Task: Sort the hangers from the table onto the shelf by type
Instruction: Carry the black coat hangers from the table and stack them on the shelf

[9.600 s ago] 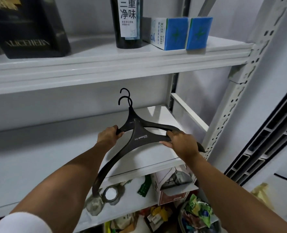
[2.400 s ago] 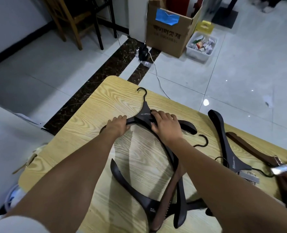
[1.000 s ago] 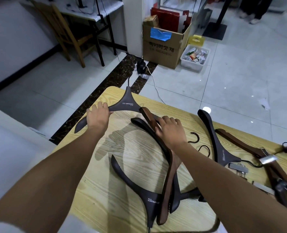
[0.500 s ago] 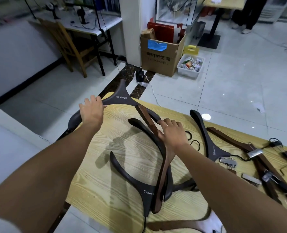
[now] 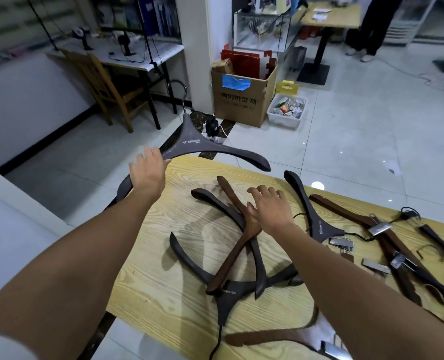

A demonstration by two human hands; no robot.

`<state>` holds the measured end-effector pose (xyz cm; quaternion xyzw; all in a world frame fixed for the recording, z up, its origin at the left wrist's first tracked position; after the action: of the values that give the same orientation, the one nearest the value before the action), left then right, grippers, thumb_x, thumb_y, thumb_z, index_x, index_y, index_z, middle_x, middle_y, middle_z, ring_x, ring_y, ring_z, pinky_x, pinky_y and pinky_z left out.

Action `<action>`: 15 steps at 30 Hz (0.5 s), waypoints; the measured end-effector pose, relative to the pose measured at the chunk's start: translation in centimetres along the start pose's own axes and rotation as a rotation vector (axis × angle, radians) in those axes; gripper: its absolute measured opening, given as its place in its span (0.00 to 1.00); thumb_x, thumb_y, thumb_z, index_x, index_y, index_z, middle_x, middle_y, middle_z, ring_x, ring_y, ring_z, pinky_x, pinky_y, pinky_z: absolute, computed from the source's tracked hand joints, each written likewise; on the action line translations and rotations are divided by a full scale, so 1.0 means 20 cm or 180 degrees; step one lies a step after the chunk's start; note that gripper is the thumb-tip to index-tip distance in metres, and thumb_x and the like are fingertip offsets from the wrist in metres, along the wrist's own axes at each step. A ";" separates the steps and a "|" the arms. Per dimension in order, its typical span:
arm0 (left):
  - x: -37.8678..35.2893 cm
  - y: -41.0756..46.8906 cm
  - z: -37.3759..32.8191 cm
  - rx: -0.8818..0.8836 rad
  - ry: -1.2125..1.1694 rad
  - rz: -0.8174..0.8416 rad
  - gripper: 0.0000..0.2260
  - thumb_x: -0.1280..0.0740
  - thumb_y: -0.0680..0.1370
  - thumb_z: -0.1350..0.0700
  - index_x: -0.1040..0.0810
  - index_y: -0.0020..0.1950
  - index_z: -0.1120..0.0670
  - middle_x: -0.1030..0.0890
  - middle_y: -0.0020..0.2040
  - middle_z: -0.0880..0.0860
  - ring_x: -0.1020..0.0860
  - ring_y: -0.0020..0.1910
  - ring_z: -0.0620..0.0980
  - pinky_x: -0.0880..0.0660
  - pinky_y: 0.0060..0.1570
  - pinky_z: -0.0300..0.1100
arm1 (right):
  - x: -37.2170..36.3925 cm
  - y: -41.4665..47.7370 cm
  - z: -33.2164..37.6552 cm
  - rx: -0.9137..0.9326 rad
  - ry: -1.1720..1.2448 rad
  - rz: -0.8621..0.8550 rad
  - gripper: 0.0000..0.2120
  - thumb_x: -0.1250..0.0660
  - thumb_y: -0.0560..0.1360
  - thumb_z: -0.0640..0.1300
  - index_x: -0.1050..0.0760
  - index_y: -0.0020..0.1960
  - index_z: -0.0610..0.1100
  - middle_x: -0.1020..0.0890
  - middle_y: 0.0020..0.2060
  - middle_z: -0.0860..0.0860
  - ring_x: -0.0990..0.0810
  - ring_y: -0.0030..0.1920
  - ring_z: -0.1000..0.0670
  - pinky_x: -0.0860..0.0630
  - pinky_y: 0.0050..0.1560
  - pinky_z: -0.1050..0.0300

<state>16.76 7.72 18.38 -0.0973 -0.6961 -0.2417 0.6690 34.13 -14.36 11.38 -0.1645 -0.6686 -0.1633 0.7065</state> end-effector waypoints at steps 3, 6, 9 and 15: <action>-0.07 -0.05 -0.11 -0.0120 -0.0060 0.0133 0.18 0.45 0.82 0.47 0.31 0.59 0.62 0.26 0.57 0.61 0.27 0.56 0.63 0.29 0.52 0.56 | -0.03 -0.07 -0.09 -0.0140 -0.0003 0.0098 0.20 0.48 0.82 0.53 0.38 0.71 0.48 0.28 0.65 0.47 0.31 0.65 0.44 0.36 0.64 0.49; -0.13 -0.10 -0.22 -0.0217 -0.0057 0.0238 0.18 0.45 0.82 0.48 0.31 0.59 0.62 0.26 0.57 0.61 0.27 0.57 0.62 0.30 0.53 0.56 | -0.09 -0.15 -0.22 -0.0333 -0.0005 0.0190 0.20 0.48 0.81 0.54 0.37 0.71 0.48 0.29 0.66 0.47 0.31 0.66 0.44 0.35 0.64 0.48; -0.19 -0.13 -0.32 -0.0323 -0.0080 0.0311 0.17 0.45 0.82 0.48 0.31 0.59 0.62 0.26 0.57 0.61 0.27 0.58 0.62 0.30 0.53 0.56 | -0.15 -0.23 -0.35 -0.0567 -0.0016 0.0306 0.21 0.49 0.81 0.55 0.37 0.71 0.47 0.29 0.66 0.46 0.32 0.66 0.43 0.35 0.65 0.48; -0.31 -0.13 -0.52 -0.0470 -0.0084 0.0499 0.18 0.45 0.82 0.48 0.32 0.61 0.62 0.27 0.59 0.60 0.28 0.60 0.62 0.30 0.54 0.56 | -0.28 -0.38 -0.59 -0.1080 0.0045 0.0503 0.21 0.48 0.81 0.54 0.37 0.70 0.46 0.30 0.66 0.46 0.33 0.67 0.43 0.37 0.66 0.49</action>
<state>25.32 1.80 11.66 -0.2037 -0.6754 -0.2379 0.6676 40.86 -26.42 5.37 -0.3321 -0.6115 -0.2188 0.6840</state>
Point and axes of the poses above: each hand's wrist, its own y-axis towards the middle knuckle, its own x-axis out of the back of the hand, z = x × y, the point moved 9 cm from there along y, towards the middle knuckle
